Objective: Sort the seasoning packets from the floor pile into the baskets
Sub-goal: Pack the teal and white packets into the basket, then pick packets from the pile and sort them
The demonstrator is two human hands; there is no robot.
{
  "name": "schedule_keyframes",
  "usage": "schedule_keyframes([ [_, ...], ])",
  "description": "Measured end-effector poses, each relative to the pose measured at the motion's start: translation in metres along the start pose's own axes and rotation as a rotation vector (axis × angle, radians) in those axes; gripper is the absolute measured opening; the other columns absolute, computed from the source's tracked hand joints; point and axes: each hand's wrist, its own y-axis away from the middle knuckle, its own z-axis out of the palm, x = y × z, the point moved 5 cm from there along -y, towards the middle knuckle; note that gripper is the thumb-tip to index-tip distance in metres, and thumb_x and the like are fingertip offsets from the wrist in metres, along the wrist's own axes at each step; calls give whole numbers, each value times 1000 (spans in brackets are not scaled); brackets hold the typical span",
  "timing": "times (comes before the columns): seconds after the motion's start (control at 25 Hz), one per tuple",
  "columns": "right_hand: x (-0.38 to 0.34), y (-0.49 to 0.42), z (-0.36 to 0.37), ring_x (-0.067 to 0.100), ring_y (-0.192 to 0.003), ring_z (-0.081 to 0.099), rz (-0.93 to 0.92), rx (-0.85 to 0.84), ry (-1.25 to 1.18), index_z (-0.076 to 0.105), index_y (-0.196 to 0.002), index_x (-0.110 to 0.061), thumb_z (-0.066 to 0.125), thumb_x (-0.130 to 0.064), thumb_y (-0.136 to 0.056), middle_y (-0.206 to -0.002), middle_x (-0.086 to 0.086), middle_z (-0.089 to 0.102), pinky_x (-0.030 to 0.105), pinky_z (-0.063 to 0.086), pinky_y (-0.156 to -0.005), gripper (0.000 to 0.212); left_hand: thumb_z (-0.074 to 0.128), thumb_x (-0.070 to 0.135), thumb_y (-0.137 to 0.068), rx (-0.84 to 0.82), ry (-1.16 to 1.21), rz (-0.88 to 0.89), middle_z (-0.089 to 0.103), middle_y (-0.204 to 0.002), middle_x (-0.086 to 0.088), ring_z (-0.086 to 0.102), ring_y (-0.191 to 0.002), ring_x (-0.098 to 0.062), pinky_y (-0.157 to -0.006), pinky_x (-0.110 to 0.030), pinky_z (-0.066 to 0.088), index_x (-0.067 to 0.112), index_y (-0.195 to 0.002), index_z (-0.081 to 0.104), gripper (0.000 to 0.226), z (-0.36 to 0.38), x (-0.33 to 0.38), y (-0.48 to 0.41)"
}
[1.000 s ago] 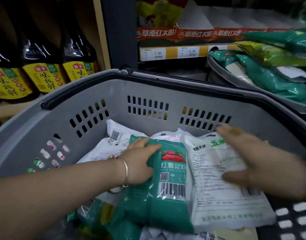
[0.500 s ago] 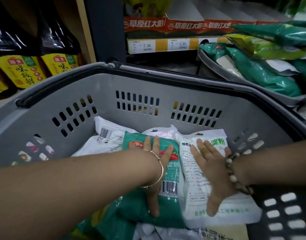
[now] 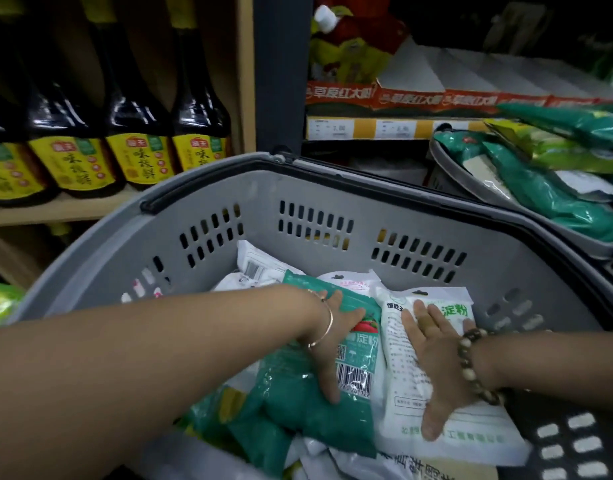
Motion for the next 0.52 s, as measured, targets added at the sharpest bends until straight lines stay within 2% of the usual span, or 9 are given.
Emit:
schedule_keyframes([
  [0.04,12,6,-6,32,-144,-1,48,-65,-22,-6,-146,1,67,-52,-75,-155,18,-8,46,11,-115,114,75,57,-66,28,39,1,-8,-158,-7,3,-145,-30,-117,-47,12,28,-148,-10,121,-6,-6,6],
  [0.08,14,16,-17,32,-141,20,49,-114,-35,16,-145,1,59,-50,-83,-153,19,16,39,23,-113,91,72,56,-70,63,71,-4,3,-158,-7,13,-143,-29,-116,-44,18,24,-149,-5,115,-12,-11,16],
  [0.12,13,22,-29,27,-135,34,33,-106,-70,32,-140,-2,53,-58,-84,-147,14,32,34,31,-111,82,69,54,-74,104,142,-27,10,-157,-7,19,-142,-28,-115,-41,21,20,-149,-3,110,-19,-17,27],
  [0.16,7,23,-43,25,-132,39,-42,-63,-74,37,-138,-5,50,-73,-75,-145,9,36,32,33,-109,94,67,52,-78,171,191,-49,15,-157,-7,23,-141,-27,-114,-37,24,16,-150,0,104,-27,-27,40],
  [0.2,-3,25,-58,25,-131,40,-105,6,-70,34,-141,-6,49,-82,-66,-146,10,36,32,33,-109,108,64,51,-80,269,231,-74,18,-156,-7,25,-140,-26,-112,-34,26,14,-150,4,99,-35,-38,56],
  [0.24,-15,33,-75,24,-132,39,-127,86,-70,28,-144,-9,52,-79,-67,-148,10,34,30,32,-108,107,62,50,-82,376,258,-102,22,-155,-7,28,-139,-25,-110,-31,27,12,-149,9,94,-43,-51,74],
  [0.32,-41,41,-107,21,-133,37,-203,329,-154,22,-146,-18,58,-60,-78,-150,6,32,26,32,-105,88,62,48,-83,602,342,-161,33,-151,-6,37,-134,-22,-102,-26,32,14,-148,20,85,-49,-80,119],
  [0.4,-76,59,-145,21,-131,40,-289,555,-259,25,-146,-21,62,-53,-78,-148,4,35,26,32,-101,84,63,46,-83,819,448,-216,46,-140,-3,48,-123,-20,-89,-21,36,19,-143,34,72,-41,-111,169],
  [0.52,-141,93,-183,19,-129,41,-452,804,-369,31,-144,-21,66,-46,-77,-145,3,40,24,32,-98,80,64,48,-80,1010,567,-282,58,-125,-2,55,-112,-18,-91,-24,41,22,-134,49,61,-4,-154,242],
])
